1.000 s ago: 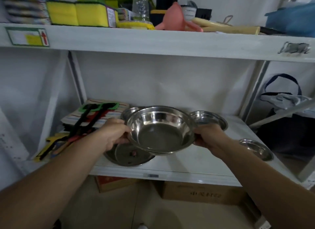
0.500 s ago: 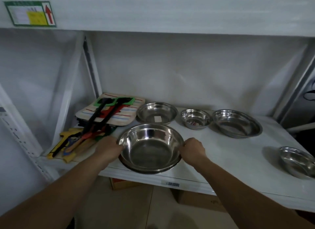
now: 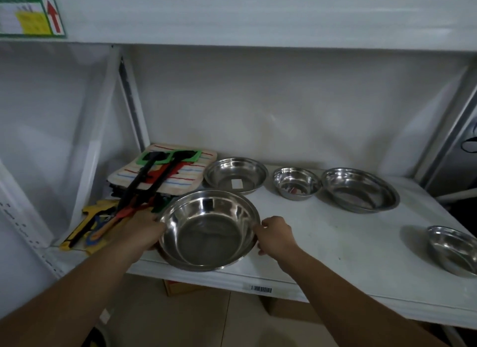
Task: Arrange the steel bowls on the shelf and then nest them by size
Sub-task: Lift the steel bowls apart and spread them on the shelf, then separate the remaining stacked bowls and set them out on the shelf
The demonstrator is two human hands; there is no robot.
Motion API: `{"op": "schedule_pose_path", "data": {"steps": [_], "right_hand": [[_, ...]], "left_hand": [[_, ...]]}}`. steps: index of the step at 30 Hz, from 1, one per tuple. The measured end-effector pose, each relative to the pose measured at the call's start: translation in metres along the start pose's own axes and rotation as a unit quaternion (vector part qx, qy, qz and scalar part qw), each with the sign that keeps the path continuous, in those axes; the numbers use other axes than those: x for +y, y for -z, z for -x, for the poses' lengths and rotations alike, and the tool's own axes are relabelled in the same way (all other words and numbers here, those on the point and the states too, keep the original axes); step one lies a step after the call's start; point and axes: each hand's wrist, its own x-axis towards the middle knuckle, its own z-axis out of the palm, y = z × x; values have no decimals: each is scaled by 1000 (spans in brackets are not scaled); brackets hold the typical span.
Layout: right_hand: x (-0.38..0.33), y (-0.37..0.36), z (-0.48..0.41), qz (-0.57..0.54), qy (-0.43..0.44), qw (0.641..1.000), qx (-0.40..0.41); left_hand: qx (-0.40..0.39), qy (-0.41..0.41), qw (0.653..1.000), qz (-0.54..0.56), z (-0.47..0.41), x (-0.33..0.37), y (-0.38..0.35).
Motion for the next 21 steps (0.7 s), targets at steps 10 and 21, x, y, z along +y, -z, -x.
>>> {"op": "schedule_pose_path", "data": {"steps": [10, 21], "right_hand": [[64, 143, -76, -500, -153, 830, 197], [95, 186, -119, -508, -165, 806, 255]], "left_hand": [[40, -83, 984, -152, -111, 129, -68], [29, 59, 997, 42, -167, 134, -105]]}}
